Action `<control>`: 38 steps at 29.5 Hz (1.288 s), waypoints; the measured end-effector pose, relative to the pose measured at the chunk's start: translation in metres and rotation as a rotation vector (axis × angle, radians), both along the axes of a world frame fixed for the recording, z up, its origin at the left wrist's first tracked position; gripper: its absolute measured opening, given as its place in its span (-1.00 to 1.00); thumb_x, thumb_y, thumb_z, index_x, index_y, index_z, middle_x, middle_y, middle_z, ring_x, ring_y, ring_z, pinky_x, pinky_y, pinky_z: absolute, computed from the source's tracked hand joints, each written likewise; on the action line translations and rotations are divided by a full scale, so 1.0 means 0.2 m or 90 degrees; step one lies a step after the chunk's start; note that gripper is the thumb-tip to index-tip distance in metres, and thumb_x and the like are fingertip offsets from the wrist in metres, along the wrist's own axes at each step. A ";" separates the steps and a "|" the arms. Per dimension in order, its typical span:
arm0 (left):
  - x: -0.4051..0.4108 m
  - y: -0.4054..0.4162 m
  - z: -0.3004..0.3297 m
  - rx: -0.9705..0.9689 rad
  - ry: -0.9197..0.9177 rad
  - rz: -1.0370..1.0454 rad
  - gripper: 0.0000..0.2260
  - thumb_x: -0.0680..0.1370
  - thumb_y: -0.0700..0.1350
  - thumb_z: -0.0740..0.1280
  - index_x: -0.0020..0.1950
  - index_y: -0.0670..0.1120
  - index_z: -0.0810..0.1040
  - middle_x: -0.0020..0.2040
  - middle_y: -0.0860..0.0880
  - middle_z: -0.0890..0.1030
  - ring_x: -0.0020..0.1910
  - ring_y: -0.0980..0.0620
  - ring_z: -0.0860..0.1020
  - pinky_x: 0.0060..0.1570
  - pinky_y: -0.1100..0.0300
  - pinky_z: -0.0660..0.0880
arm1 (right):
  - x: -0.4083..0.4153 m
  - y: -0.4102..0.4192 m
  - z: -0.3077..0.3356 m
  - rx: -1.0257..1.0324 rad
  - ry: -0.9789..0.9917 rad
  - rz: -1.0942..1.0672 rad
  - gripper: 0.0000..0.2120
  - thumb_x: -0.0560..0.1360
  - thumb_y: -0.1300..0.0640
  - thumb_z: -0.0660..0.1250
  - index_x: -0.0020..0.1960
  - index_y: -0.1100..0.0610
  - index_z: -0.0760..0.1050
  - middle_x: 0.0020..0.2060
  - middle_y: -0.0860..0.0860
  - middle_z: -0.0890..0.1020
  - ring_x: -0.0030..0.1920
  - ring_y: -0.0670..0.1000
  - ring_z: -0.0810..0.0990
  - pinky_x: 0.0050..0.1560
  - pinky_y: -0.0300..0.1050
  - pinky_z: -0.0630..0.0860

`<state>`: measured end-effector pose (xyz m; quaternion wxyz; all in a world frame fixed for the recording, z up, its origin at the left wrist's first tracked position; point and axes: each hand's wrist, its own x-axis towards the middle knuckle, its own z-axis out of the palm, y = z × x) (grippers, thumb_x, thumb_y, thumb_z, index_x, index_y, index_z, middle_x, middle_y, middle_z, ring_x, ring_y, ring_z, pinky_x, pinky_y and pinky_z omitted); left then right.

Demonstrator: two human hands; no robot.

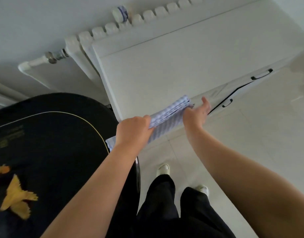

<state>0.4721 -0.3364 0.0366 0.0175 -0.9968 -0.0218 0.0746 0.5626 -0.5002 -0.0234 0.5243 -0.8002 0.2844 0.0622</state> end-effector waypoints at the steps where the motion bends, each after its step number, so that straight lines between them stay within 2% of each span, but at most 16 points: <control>1: -0.01 0.03 0.01 -0.001 0.000 0.001 -0.73 0.57 0.16 0.20 -0.13 -0.02 0.41 -0.45 0.06 0.32 -0.48 0.03 0.34 -0.52 0.23 0.10 | 0.04 -0.01 -0.02 0.074 0.090 -0.056 -0.49 0.50 0.24 0.17 0.44 0.14 0.21 0.45 0.06 0.26 0.40 0.09 0.32 0.38 -0.02 0.27; 3: -0.02 0.07 0.03 -0.010 0.003 0.010 -0.69 0.56 0.23 0.16 -0.15 0.00 0.38 -0.44 0.05 0.37 -0.47 0.04 0.39 -0.51 0.23 0.17 | 0.11 -0.01 -0.08 0.280 0.291 -0.121 -0.73 0.55 0.19 0.12 0.21 0.19 0.41 0.24 0.14 0.45 0.16 0.13 0.50 0.24 0.02 0.36; 5: -0.05 0.10 0.04 -0.025 0.003 0.029 -0.67 0.55 0.26 0.15 -0.19 0.01 0.35 -0.44 0.05 0.40 -0.47 0.04 0.41 -0.51 0.23 0.21 | 0.11 -0.02 -0.09 0.372 0.336 -0.135 -0.83 0.53 0.21 0.08 -0.16 0.12 0.42 -0.13 0.08 0.50 -0.21 0.04 0.47 0.13 0.03 0.39; 6: -0.06 0.11 0.05 -0.032 -0.001 0.040 -0.65 0.55 0.26 0.15 -0.21 0.01 0.35 -0.45 0.05 0.40 -0.49 0.06 0.40 -0.51 0.22 0.23 | 0.12 -0.02 -0.13 0.421 0.323 -0.146 -0.81 0.52 0.20 0.08 -0.22 0.10 0.39 -0.27 0.03 0.50 -0.28 0.01 0.44 0.05 -0.03 0.42; 8: -0.07 0.13 0.08 -0.036 -0.017 0.057 -0.64 0.55 0.27 0.16 -0.24 0.01 0.34 -0.48 0.04 0.40 -0.51 0.06 0.39 -0.50 0.22 0.25 | 0.13 -0.01 -0.17 0.480 0.292 -0.121 -0.79 0.52 0.22 0.08 -0.18 0.12 0.46 -0.37 0.01 0.57 -0.30 0.01 0.50 -0.09 -0.12 0.48; 11: -0.07 0.15 0.14 -0.027 -0.052 0.033 -0.63 0.54 0.24 0.20 -0.26 -0.02 0.35 -0.51 0.05 0.37 -0.53 0.04 0.39 -0.51 0.23 0.22 | 0.15 -0.01 -0.22 0.542 0.262 -0.116 -0.80 0.53 0.22 0.12 -0.15 0.14 0.51 -0.39 0.02 0.63 -0.31 0.01 0.60 -0.14 -0.15 0.56; 12: -0.06 0.14 0.17 -0.022 -0.068 0.016 -0.64 0.54 0.23 0.21 -0.26 -0.02 0.36 -0.52 0.05 0.36 -0.55 0.03 0.38 -0.50 0.23 0.20 | 0.14 -0.02 -0.23 0.544 0.252 -0.124 -0.81 0.55 0.19 0.13 -0.14 0.13 0.50 -0.36 0.01 0.64 -0.26 0.01 0.62 -0.09 -0.12 0.55; 14: -0.04 0.14 0.22 -0.016 -0.108 -0.007 -0.66 0.53 0.20 0.25 -0.27 -0.04 0.38 -0.55 0.05 0.33 -0.58 0.04 0.34 -0.50 0.25 0.16 | 0.12 -0.04 -0.26 0.538 0.247 -0.143 -0.82 0.59 0.04 0.14 -0.05 0.10 0.45 -0.18 0.01 0.62 -0.08 0.02 0.61 0.09 -0.03 0.48; 16: -0.01 0.15 0.27 -0.021 -0.143 -0.013 -0.67 0.53 0.18 0.27 -0.26 -0.04 0.39 -0.55 0.05 0.32 -0.59 0.03 0.33 -0.50 0.26 0.18 | 0.09 -0.07 -0.27 0.541 0.269 -0.187 -0.75 0.58 -0.10 0.15 -0.01 0.08 0.41 -0.12 0.04 0.59 -0.05 0.04 0.59 0.11 0.00 0.47; 19: 0.07 0.11 0.30 -0.039 -0.181 -0.025 -0.69 0.54 0.17 0.26 -0.18 -0.07 0.49 -0.53 0.03 0.38 -0.58 0.02 0.35 -0.49 0.26 0.20 | -0.02 -0.12 -0.28 0.515 0.304 -0.218 -0.63 0.53 -0.25 0.16 -0.04 0.07 0.43 -0.17 0.04 0.57 -0.11 0.06 0.58 -0.06 -0.01 0.50; 23: 0.19 -0.01 0.23 -0.061 -0.206 -0.083 -0.70 0.54 0.15 0.29 -0.10 -0.09 0.53 -0.47 0.00 0.49 -0.55 0.00 0.36 -0.49 0.27 0.20 | -0.17 -0.21 -0.28 0.502 0.351 -0.260 -0.57 0.52 -0.31 0.10 -0.13 0.06 0.40 -0.29 0.02 0.47 -0.21 0.05 0.53 -0.07 -0.03 0.45; 25: 0.25 -0.10 0.13 -0.074 -0.174 -0.117 -0.67 0.57 0.16 0.23 -0.01 -0.10 0.52 -0.38 -0.03 0.56 -0.49 -0.07 0.46 -0.48 0.22 0.27 | -0.22 -0.27 -0.28 0.507 0.369 -0.279 -0.57 0.52 -0.30 0.10 -0.16 0.06 0.39 -0.32 0.02 0.45 -0.24 0.05 0.52 -0.11 -0.03 0.44; 28: 0.31 -0.24 -0.06 -0.080 -0.095 -0.177 -0.64 0.60 0.17 0.15 0.19 -0.08 0.46 -0.17 -0.04 0.64 -0.29 -0.12 0.60 -0.43 0.16 0.29 | -0.26 -0.34 -0.29 0.545 0.373 -0.291 -0.56 0.51 -0.29 0.14 -0.18 0.09 0.41 -0.33 0.04 0.48 -0.21 0.07 0.54 0.00 0.04 0.47; 32: 0.39 -0.38 -0.33 -0.189 0.050 -0.182 -0.58 0.60 0.16 0.15 0.42 0.04 0.31 -0.03 -0.10 0.64 -0.11 -0.18 0.60 -0.26 0.10 0.38 | -0.25 -0.38 -0.29 0.579 0.364 -0.298 -0.56 0.52 -0.28 0.15 -0.18 0.11 0.40 -0.32 0.06 0.50 -0.22 0.10 0.55 0.01 0.07 0.51; 36: 0.47 -0.37 -0.50 -0.309 0.185 -0.128 -0.59 0.61 0.14 0.15 0.44 0.10 0.27 0.05 -0.13 0.62 0.00 -0.18 0.59 -0.17 0.11 0.36 | -0.25 -0.40 -0.32 0.576 0.358 -0.350 -0.63 0.55 -0.21 0.15 -0.06 0.12 0.38 -0.18 0.11 0.46 -0.20 0.10 0.51 0.08 0.13 0.53; 38: 0.49 -0.35 -0.53 -0.261 0.223 -0.134 -0.55 0.63 0.02 0.14 0.51 0.02 0.15 0.28 -0.16 0.49 0.15 -0.19 0.52 -0.04 0.07 0.41 | -0.25 -0.40 -0.32 0.569 0.361 -0.364 -0.65 0.57 -0.19 0.13 -0.01 0.12 0.38 -0.16 0.11 0.45 -0.18 0.10 0.50 0.04 0.13 0.55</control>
